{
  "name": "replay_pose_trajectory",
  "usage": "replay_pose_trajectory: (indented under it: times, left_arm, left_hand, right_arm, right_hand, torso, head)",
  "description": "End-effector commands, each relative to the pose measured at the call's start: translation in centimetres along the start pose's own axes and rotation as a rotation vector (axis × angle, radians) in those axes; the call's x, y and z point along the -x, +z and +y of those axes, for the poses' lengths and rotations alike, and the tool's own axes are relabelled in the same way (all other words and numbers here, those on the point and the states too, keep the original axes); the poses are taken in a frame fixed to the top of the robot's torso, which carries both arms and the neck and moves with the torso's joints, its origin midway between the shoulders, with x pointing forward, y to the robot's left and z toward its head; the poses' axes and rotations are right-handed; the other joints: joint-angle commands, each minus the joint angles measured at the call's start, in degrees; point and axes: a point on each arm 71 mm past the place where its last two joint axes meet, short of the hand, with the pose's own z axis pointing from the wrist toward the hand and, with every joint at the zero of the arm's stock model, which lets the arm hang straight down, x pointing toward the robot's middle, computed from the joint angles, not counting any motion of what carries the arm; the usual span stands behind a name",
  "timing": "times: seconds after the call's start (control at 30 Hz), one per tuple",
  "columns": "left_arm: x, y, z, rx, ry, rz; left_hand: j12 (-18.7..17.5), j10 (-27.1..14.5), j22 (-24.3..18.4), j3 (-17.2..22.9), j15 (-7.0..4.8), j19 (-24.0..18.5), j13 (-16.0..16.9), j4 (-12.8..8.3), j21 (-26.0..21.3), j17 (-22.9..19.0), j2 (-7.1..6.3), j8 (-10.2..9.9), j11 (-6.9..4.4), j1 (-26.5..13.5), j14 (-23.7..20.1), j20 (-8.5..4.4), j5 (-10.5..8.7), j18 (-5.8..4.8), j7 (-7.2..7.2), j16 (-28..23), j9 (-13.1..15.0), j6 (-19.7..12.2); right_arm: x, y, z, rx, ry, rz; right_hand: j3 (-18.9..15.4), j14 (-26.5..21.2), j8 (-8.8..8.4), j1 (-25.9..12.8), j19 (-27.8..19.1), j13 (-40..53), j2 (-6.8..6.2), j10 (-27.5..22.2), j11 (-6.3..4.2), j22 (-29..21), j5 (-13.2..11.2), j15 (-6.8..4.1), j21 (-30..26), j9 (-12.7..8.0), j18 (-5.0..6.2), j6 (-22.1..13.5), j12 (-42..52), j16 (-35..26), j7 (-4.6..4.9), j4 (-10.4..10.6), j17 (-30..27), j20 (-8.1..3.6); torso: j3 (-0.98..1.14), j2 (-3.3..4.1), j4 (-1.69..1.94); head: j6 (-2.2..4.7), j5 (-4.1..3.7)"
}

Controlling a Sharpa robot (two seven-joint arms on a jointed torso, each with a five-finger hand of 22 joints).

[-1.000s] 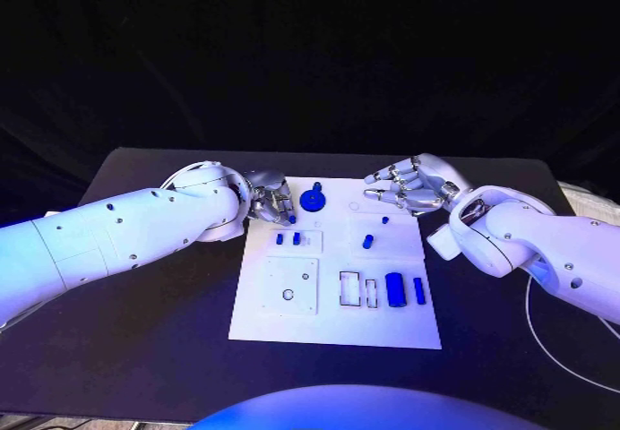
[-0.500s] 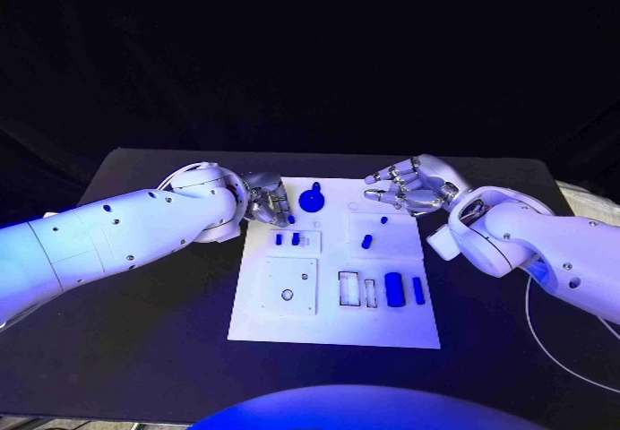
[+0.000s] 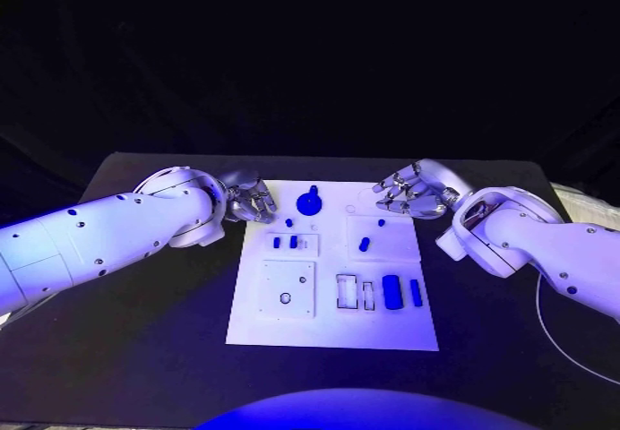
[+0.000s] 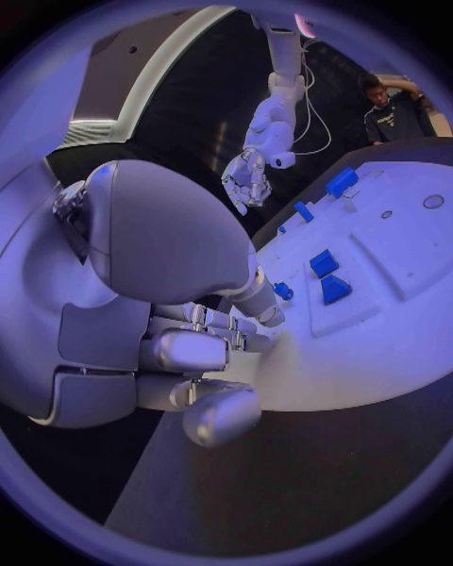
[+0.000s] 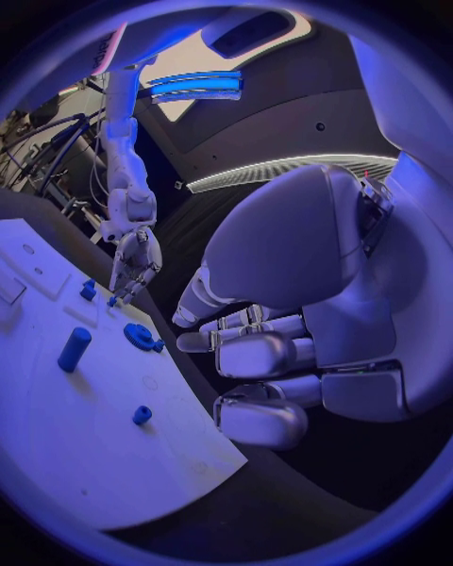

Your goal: Assemble the parts on the task board

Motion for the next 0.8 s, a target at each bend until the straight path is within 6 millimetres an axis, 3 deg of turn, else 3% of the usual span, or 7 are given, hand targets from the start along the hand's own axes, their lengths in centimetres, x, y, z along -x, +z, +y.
replay_pose_trajectory:
  times: [0.03,0.13,0.23,0.33,0.57,0.8]
  left_arm:
    - [0.9,-0.6,-0.3,-0.074,-0.254,-0.096]
    - [1.1,-1.3,-0.2,-0.125,-0.581,-0.105]
    - [1.1,-1.7,-0.3,-0.162,-0.909,-0.096]
    - [1.3,-2.3,-0.3,-0.206,-1.133,-0.123]
    - [1.8,-3.1,0.3,-0.233,-1.295,-0.175]
    - [1.7,-3.5,0.3,-0.242,-1.323,-0.180]
  left_hand:
    - [-0.08,0.68,-0.48,0.66,0.19,0.74,0.13,-0.13,-0.81,-0.02,0.18,0.62,0.11,0.53,0.94,0.44,0.38,-0.48,0.17,0.26,0.23,1.20]
    - [-0.26,0.56,-7.34,1.62,0.59,-3.14,0.19,-0.19,-12.19,-9.54,0.38,1.25,0.43,0.02,-3.08,0.85,0.48,1.33,0.47,-5.57,0.22,2.44]
    - [1.86,2.97,-13.49,1.20,0.39,-7.10,1.15,-0.02,-22.39,-18.20,0.64,1.45,-0.11,-0.86,-7.24,0.92,0.40,3.04,0.31,-11.26,0.11,2.83]
    - [2.66,2.35,-17.38,-0.06,0.56,-9.89,1.68,0.44,-28.83,-22.47,0.62,1.29,-0.02,-2.35,-9.72,1.06,0.51,3.89,0.27,-14.28,-0.12,2.50]
    - [3.23,0.45,-18.80,-2.38,0.94,-11.44,2.06,1.06,-31.14,-25.09,0.59,1.35,0.33,-4.04,-11.76,1.45,0.55,4.03,0.37,-15.87,-0.29,2.35]
    - [3.65,0.23,-19.00,-2.73,0.96,-11.57,2.26,0.86,-31.39,-25.38,0.88,1.48,0.33,-3.82,-12.04,1.51,0.60,4.06,0.38,-15.92,-0.30,2.48]
  right_arm:
    - [-0.2,-0.1,0.3,-0.002,-0.273,0.027]
    - [-0.4,-0.1,0.8,-0.002,-0.418,0.030]
    - [-0.7,-0.1,1.1,-0.013,-0.519,0.039]
    - [-1.0,0.2,1.3,-0.029,-0.613,0.051]
    - [-1.6,0.5,1.6,-0.048,-0.730,0.070]
    - [-2.3,1.1,1.8,-0.048,-0.761,0.075]
  right_hand:
    - [1.41,0.78,0.20,-0.28,-0.13,-3.00,-1.24,0.39,-0.19,-0.09,-0.57,0.13,-0.28,0.03,0.89,1.25,-2.39,-0.40,-0.06,-0.35,-0.20,0.15]
    - [3.24,0.86,0.17,-0.57,-0.05,-6.72,-2.02,1.14,-0.36,-0.20,-1.74,0.08,-0.42,0.03,0.89,2.43,-4.70,-0.60,-0.50,-0.71,-0.39,0.15]
    - [4.62,0.87,0.03,-0.95,-0.02,-9.22,-2.73,1.45,-0.49,-0.34,-4.42,-0.05,-0.58,0.01,0.92,3.17,-5.97,-0.90,-1.05,-0.64,-0.70,0.12]
    - [5.56,0.79,-0.20,-1.18,-0.19,-10.95,-3.37,1.08,-0.64,-0.68,-5.38,-0.10,-0.86,-0.03,0.98,3.45,-6.91,-1.36,-1.46,-0.56,-1.21,0.09]
    - [7.72,0.84,-0.70,-1.66,-0.54,-14.74,-4.38,0.79,-1.16,-1.56,-7.29,-1.58,-1.62,-0.08,1.15,4.04,-8.22,-2.30,-2.20,-0.19,-2.12,-1.10]
    - [9.01,0.88,-0.83,-1.52,-0.51,-16.37,-4.33,0.98,-1.21,-1.72,-7.67,-1.80,-1.81,-0.10,1.14,4.28,-8.61,-2.78,-2.22,-0.16,-2.60,-1.42]
  torso:
    - [-0.08,0.04,0.05]
    - [-0.13,-0.03,0.12]
    - [-0.10,0.05,0.20]
    - [-0.19,0.07,0.06]
    - [-0.04,0.08,0.09]
    - [0.01,0.18,0.09]
  head:
    - [0.57,-0.67]
    - [0.84,-1.48]
    - [1.18,-2.05]
    - [1.33,-2.29]
    - [1.55,-2.63]
    - [1.66,-2.57]
